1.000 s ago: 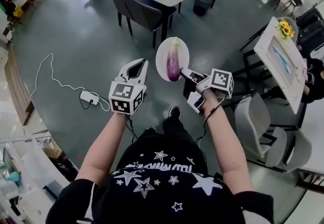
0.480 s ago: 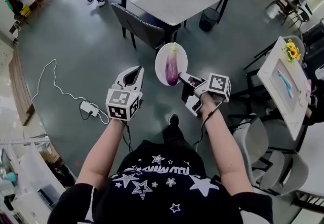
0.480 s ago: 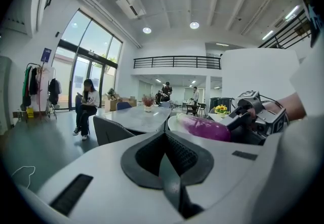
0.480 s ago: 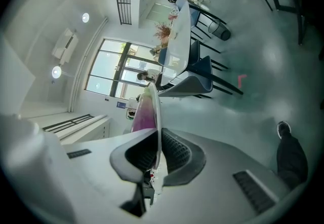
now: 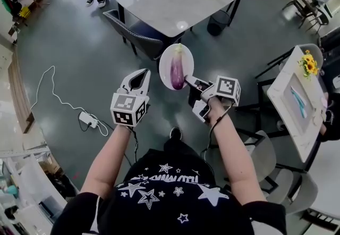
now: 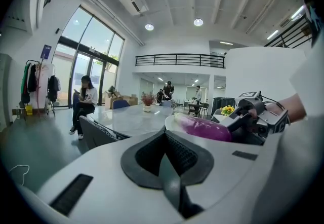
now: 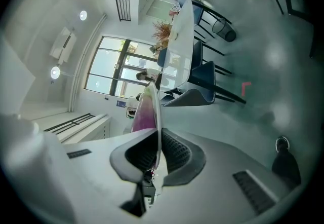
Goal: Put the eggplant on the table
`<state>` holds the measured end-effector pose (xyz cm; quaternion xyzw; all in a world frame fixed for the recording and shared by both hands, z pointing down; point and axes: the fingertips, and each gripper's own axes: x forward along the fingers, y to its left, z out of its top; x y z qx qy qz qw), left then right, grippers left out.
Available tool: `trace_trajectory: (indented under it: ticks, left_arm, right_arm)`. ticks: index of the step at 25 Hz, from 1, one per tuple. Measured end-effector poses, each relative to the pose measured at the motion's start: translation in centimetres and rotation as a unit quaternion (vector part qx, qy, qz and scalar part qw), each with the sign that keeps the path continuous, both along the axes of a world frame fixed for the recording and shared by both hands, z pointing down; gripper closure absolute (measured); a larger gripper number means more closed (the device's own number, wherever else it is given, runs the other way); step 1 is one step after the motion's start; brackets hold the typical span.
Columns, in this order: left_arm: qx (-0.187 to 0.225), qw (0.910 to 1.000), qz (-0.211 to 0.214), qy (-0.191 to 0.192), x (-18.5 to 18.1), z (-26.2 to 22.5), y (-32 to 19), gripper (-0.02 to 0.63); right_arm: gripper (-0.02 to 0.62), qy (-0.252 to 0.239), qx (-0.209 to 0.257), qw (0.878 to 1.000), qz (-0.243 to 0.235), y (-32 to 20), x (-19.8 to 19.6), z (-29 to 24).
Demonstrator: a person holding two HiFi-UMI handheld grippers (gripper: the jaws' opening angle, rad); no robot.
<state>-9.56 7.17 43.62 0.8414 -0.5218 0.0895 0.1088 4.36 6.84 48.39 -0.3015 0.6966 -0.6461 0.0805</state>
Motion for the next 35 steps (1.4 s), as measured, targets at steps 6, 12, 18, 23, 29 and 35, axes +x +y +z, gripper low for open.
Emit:
trace_trajectory:
  ticks: [6,12,18,23,29,35]
  left_arm:
    - [-0.001,1.0,0.003,-0.007,3.2,-0.3,-3.1,0.598]
    - [0.003,0.9999,-0.006,-0.01,5.9,-0.1,-6.3,0.598]
    - [0.001,0.9999,-0.002,-0.012,8.1,-0.5,-8.6,0.598]
    - [-0.002,0.9999,-0.008,-0.014,7.7,-0.1,-10.3,0.598]
    - [-0.008,0.9998,0.003,-0.016,8.7,0.9,-13.8,0.598]
    - [-0.003,0.9999,0.011,-0.011,8.8,0.9,-19.0,0.598]
  right_arm:
    - [0.571,-0.006,-0.009,1.0,-0.002,-2.8,3.0,0.5]
    - [0.571,-0.006,-0.004,1.0,-0.017,-5.4,5.4,0.6]
    - [0.571,-0.006,-0.009,1.0,-0.021,-7.7,7.5,0.9]
    - [0.571,-0.006,-0.011,1.0,-0.018,-9.2,7.9,1.1]
    - [0.571,0.001,-0.02,1.0,-0.019,-12.0,8.6,2.0]
    - [0.571,0.009,-0.015,1.0,-0.012,-17.2,8.8,2.0]
